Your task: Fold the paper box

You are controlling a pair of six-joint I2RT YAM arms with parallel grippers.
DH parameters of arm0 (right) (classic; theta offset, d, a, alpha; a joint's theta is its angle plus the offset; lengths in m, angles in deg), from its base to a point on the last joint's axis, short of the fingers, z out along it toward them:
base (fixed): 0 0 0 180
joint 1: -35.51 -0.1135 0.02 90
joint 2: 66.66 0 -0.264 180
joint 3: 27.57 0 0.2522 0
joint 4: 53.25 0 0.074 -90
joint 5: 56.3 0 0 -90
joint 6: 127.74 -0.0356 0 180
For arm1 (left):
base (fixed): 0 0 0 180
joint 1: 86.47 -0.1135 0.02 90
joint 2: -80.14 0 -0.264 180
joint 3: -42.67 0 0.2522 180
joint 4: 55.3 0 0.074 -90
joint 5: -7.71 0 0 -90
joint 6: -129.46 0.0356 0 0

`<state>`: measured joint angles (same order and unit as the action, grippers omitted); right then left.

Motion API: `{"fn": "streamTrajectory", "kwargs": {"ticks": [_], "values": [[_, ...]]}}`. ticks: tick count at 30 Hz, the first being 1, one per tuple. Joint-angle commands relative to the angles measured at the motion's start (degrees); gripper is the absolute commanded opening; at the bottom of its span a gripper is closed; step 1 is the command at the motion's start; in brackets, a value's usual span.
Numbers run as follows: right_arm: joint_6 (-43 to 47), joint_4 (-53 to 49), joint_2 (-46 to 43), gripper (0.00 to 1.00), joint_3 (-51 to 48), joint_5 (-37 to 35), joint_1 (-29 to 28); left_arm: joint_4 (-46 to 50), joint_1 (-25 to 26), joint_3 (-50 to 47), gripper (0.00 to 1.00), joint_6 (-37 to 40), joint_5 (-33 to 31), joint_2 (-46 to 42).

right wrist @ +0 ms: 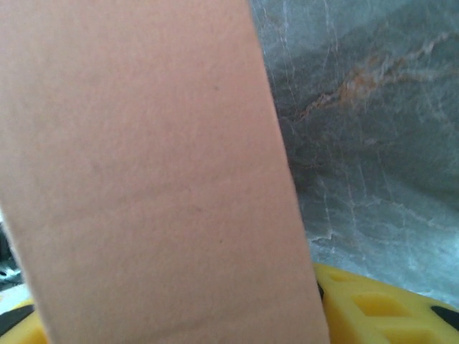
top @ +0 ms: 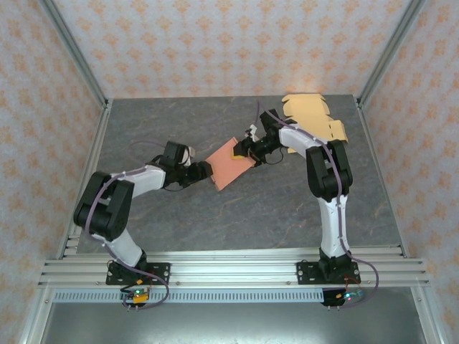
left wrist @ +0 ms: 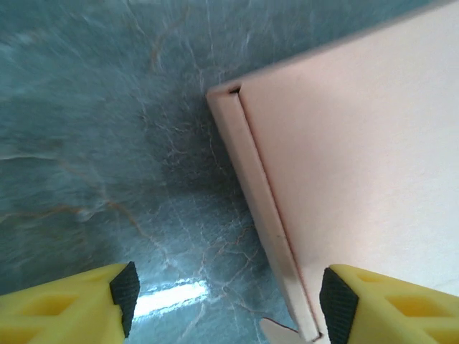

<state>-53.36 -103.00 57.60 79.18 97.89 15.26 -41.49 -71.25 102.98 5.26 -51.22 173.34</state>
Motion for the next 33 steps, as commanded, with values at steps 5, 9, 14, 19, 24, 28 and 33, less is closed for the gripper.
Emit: {"fn": "streamTrajectory", "kwargs": {"ticks": [5,9,14,19,24,28,33], "values": [[-25.4,11.2,-10.6,0.47,-11.0,0.6,0.1,-36.6,5.5,-17.6,0.78,16.4,-19.0,-13.9],[-28.5,5.1,-15.1,0.47,-12.7,0.8,1.7,-28.4,13.7,-17.9,0.8,46.1,-16.2,-18.7],[-28.0,-3.2,-18.5,0.47,-14.7,1.8,3.6,-35.2,17.3,-24.8,0.81,57.9,-10.4,-22.5],[-28.9,-4.6,-19.9,0.47,-17.0,1.0,5.2,-27.0,20.8,-22.8,0.81,62.7,-12.6,-26.4],[-31.3,-4.1,-19.4,0.47,-17.6,2.4,5.3,-35.3,25.8,-24.0,0.85,67.8,-22.7,-21.8],[-33.8,-4.3,-19.3,0.47,-18.3,3.3,5.3,-36.3,27.9,-19.9,0.86,72.8,-22.9,-15.7],[-36.1,-4.0,-19.4,0.47,-19.2,2.9,5.3,-39.9,28.9,-16.7,0.82,73.0,-24.8,-8.4]]}}
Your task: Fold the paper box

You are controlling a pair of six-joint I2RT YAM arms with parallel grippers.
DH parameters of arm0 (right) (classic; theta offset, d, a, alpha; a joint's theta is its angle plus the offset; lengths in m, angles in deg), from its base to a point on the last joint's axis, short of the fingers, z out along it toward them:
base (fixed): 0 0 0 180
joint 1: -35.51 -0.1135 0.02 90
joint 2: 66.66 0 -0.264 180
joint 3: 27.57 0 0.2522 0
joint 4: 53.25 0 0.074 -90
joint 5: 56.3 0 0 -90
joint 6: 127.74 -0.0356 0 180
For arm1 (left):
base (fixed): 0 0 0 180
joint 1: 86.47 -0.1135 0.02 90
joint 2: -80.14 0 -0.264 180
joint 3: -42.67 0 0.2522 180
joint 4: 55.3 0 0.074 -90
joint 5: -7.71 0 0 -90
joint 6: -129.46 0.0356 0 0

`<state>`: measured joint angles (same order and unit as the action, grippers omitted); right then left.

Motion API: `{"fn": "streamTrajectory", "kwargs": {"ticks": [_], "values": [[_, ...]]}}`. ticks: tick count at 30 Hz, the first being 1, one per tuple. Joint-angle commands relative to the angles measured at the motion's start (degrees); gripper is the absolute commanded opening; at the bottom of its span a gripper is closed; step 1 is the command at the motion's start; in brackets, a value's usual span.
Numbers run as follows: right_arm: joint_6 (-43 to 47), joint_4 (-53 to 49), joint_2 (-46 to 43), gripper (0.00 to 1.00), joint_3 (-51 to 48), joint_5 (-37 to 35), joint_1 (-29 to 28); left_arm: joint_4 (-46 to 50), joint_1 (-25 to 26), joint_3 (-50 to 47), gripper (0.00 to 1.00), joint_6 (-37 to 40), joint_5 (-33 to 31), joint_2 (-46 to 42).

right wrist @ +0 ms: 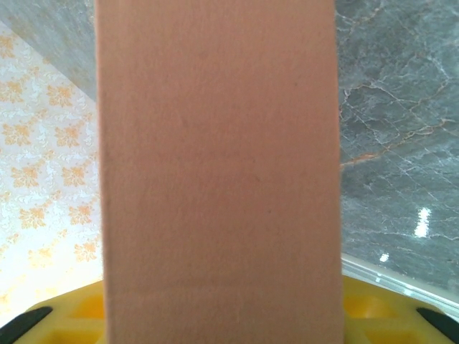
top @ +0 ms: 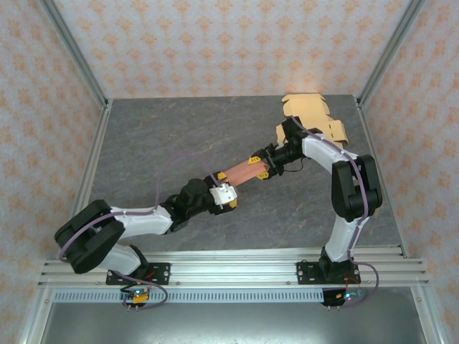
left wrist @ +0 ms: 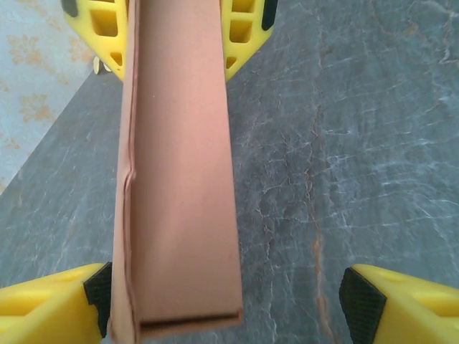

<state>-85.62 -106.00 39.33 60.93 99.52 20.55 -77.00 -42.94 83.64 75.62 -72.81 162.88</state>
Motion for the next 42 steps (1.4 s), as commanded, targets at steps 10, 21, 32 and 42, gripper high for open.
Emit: {"fn": "streamTrajectory", "kwargs": {"ticks": [10,21,32,42], "values": [[-6.2,3.6,-3.3,0.58,-2.5,1.8,0.2,3.5,0.7,8.1,0.51,0.3,-3.9,4.4],[3.2,12.7,-15.9,0.75,-4.9,-8.1,3.2,18.1,-4.0,14.5,0.45,-8.0,7.0,2.4],[59.3,15.7,-32.2,0.76,-19.3,-28.6,1.6,30.2,-8.1,19.8,0.49,-4.8,19.6,6.0],[81.9,12.3,-21.5,0.55,-12.1,-28.7,-4.1,37.9,-10.8,24.4,0.51,-1.2,22.7,9.1]]}}
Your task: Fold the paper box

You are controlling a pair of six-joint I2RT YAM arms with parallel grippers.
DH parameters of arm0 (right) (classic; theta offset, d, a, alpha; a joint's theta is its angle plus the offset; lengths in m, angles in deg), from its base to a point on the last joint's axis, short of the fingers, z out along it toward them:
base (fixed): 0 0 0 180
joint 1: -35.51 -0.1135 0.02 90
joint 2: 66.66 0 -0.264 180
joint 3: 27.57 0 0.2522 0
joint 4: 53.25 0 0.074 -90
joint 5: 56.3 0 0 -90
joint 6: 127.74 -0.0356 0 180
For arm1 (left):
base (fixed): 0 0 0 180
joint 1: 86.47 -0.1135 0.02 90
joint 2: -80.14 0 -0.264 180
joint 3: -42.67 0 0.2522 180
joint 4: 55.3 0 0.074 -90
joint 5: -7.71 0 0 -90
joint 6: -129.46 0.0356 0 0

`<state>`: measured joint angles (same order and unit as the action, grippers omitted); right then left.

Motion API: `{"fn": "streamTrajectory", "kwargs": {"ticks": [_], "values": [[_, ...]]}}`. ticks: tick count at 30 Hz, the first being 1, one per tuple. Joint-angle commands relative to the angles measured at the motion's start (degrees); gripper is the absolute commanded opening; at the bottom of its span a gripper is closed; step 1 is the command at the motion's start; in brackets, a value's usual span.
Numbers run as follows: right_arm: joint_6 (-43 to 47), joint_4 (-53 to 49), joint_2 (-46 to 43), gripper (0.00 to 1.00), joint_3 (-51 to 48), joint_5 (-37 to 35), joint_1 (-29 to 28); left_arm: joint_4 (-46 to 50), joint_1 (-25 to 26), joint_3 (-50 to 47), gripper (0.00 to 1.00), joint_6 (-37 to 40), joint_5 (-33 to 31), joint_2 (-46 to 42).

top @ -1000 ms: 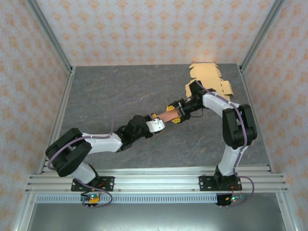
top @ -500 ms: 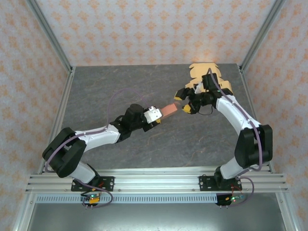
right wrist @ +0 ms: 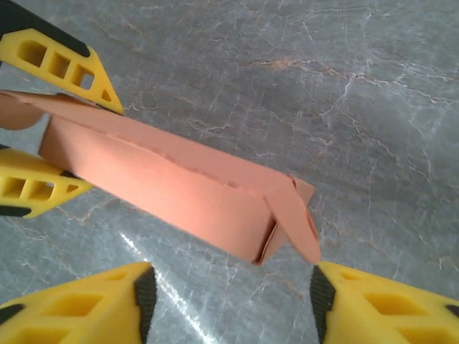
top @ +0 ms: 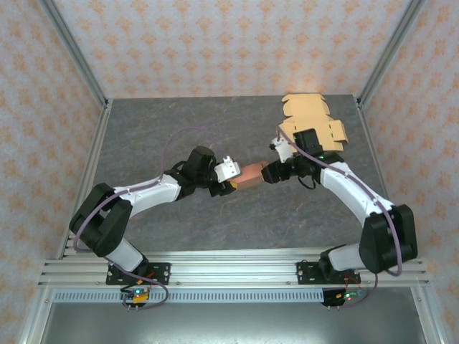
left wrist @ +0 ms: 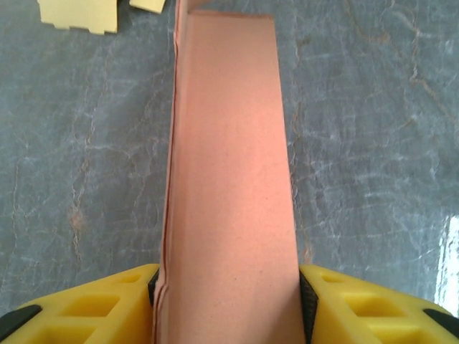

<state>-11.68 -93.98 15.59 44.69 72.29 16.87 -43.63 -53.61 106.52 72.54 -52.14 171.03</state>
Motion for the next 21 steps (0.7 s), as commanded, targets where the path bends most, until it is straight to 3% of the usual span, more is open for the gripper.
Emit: {"fn": "streamTrajectory", "kwargs": {"ticks": [1,4,12,18,21], "values": [[7.9,0.2,2.9,0.54,4.9,-1.8,-0.7,3.9,-0.2,1.4,0.51,1.6,2.2,1.2],[7.9,0.6,4.4,0.47,5.9,-3.7,-1.4,3.0,-0.2,1.4,0.51,1.9,2.2,1.8],[7.3,0.2,5.2,0.47,7.0,-6.8,-1.8,3.2,-0.2,1.4,0.5,3.8,1.8,1.5],[6.5,1.3,6.2,0.55,7.7,-10.8,-1.8,3.1,-0.1,1.0,0.47,4.4,2.3,1.4],[6.5,-0.4,8.2,0.53,9.9,-8.0,-1.9,3.8,-0.2,1.6,0.47,4.2,2.1,1.7]]}}
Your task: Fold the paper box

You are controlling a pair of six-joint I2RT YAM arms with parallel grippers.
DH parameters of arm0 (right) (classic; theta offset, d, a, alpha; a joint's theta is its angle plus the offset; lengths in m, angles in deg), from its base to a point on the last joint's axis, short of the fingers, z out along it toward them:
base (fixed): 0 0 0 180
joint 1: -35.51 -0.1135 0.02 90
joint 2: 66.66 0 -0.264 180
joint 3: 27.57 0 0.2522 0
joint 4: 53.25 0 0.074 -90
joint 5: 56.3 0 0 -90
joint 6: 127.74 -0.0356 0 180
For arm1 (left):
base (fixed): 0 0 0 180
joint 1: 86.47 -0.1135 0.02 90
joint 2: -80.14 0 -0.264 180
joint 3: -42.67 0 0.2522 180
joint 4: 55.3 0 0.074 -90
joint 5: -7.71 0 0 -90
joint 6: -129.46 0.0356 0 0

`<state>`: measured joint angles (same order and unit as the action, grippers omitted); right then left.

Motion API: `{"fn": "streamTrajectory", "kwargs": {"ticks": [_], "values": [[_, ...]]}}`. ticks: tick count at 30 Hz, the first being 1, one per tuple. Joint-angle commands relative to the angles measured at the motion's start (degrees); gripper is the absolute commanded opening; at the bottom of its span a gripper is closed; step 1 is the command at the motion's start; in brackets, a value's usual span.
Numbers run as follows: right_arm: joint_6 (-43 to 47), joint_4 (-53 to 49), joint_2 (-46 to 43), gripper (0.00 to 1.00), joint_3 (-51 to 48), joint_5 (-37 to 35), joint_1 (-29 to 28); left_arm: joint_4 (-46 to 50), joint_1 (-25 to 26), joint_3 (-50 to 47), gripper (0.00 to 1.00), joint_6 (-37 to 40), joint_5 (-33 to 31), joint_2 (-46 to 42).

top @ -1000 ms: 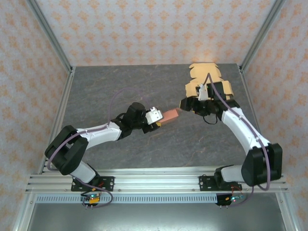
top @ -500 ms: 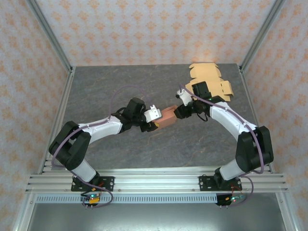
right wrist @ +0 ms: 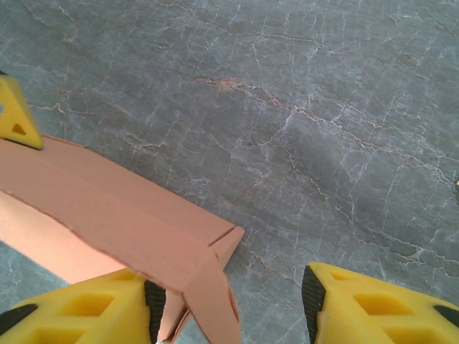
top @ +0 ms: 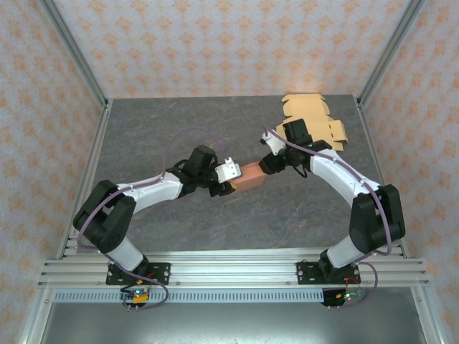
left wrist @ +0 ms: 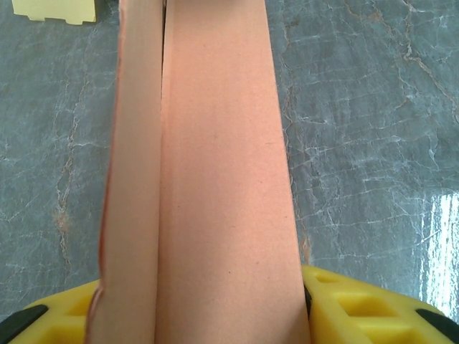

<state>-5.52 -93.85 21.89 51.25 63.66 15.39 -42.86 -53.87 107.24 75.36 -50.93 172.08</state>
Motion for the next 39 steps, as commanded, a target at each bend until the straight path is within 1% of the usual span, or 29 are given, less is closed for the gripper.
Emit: {"fn": "streamTrajectory", "kwargs": {"ticks": [1,2,5,7,10,14,17,21,24,27,31,34,35,37,39], "values": [[0.5,-1.2,2.5,0.51,3.8,1.7,-0.5,2.8,0.1,0.7,0.47,1.2,1.0,0.7],[0.8,-1.7,3.1,0.47,4.2,2.7,-0.6,2.2,0.1,0.6,0.47,1.1,1.1,0.8],[0.1,-2.3,4.0,0.27,4.6,3.2,-0.8,2.2,0.1,1.1,0.47,0.9,0.2,1.5],[-1.9,-2.0,4.0,0.21,4.8,2.9,-1.0,1.8,0.2,1.4,0.47,-0.3,-0.7,1.7],[-6.4,-1.5,3.8,0.13,5.5,1.7,-2.1,-0.2,-0.1,1.1,0.48,-2.3,-2.0,1.9],[-15.1,-1.9,3.7,0.1,6.0,-5.2,-6.0,-0.7,-0.8,2.7,0.48,-5.9,-3.9,3.1],[-20.1,-1.1,3.0,0.08,4.3,-10.0,-8.4,-1.9,-0.7,2.5,0.48,-7.5,-4.3,3.4],[-26.0,2.6,1.8,0.07,0.1,-14.8,-8.8,-3.0,-1.0,2.1,0.52,-10.5,-6.6,3.1],[-30.2,6.1,1.1,0.07,-2.9,-15.5,-8.9,-4.9,-1.0,1.0,0.57,-13.7,-6.6,1.4],[-33.8,9.0,0.4,0.06,-5.2,-17.0,-9.5,-6.7,-1.0,-0.5,0.61,-17.5,-8.6,-1.5],[-36.7,11.2,-1.3,0.06,-7.2,-23.3,-11.6,-6.8,-1.0,-2.2,0.68,-23.3,-11.4,-6.9],[-38.9,13.2,-3.0,0.06,-8.8,-26.8,-13.0,-5.4,-1.0,-3.9,0.74,-28.5,-14.2,-12.5],[-39.2,13.6,-3.5,0.06,-9.2,-28.0,-13.5,-4.7,-1.0,-4.7,0.76,-30.5,-15.7,-14.7],[-39.9,14.4,-4.3,0.06,-9.7,-30.1,-14.3,-3.0,-1.2,-6.1,0.84,-35.6,-20.6,-18.6],[-40.4,14.9,-4.7,0.06,-9.9,-31.7,-14.9,-1.2,-1.9,-6.9,0.87,-42.0,-24.9,-21.6]]}}
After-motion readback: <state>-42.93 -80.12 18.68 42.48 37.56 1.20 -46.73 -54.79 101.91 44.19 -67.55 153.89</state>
